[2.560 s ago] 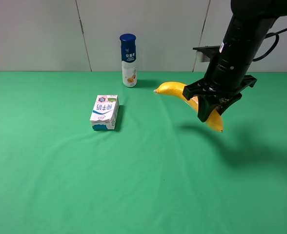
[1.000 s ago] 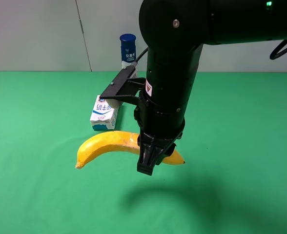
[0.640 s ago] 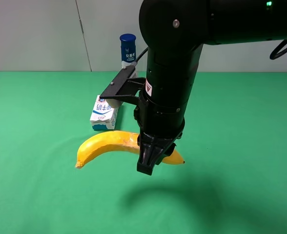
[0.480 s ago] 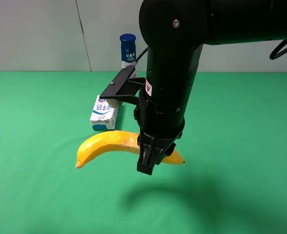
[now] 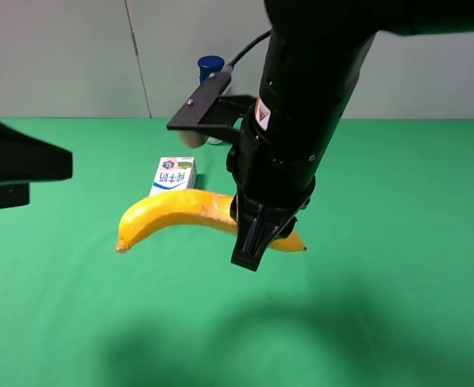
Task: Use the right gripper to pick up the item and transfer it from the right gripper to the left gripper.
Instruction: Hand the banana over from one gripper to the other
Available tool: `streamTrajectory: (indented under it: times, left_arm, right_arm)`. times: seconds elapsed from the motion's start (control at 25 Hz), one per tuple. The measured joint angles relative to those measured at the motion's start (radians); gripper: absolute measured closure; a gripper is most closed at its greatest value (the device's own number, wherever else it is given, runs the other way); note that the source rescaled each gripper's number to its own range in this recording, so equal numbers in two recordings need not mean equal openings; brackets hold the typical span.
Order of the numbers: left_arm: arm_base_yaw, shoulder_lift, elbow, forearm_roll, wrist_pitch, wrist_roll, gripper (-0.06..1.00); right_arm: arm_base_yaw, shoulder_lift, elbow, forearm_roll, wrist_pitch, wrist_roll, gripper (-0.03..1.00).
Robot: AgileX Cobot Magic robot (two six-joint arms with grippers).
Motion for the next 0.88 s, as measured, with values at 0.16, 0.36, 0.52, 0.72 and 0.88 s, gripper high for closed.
streamTrajectory:
  times: [0.16,0.36,0.52,0.72,0.88]
  left_arm:
    - [0.0,0.099,0.0,-0.121,-0.003,0.106,0.0]
    - [-0.003,0.226,-0.001,-0.231,0.007,0.213,0.0]
    - [-0.003,0.317,-0.001,-0.298,0.04,0.283,0.0]
    - [-0.003,0.424,-0.001,-0.32,0.091,0.328,0.0]
    - [-0.003,0.496,-0.001,-0.354,0.122,0.365,0.0]
  right_arm:
    - [0.0,-0.004,0.0,0.0,-0.012,0.0,0.97]
    - [0.0,-0.004,0.0,0.0,-0.034,0.0,0.97]
    - [0.0,-0.004,0.0,0.0,-0.045,0.0,0.97]
    - [0.0,-0.004,0.0,0.0,-0.049,0.0,0.97]
    - [0.0,-0.004,0.0,0.0,-0.049,0.0,0.97]
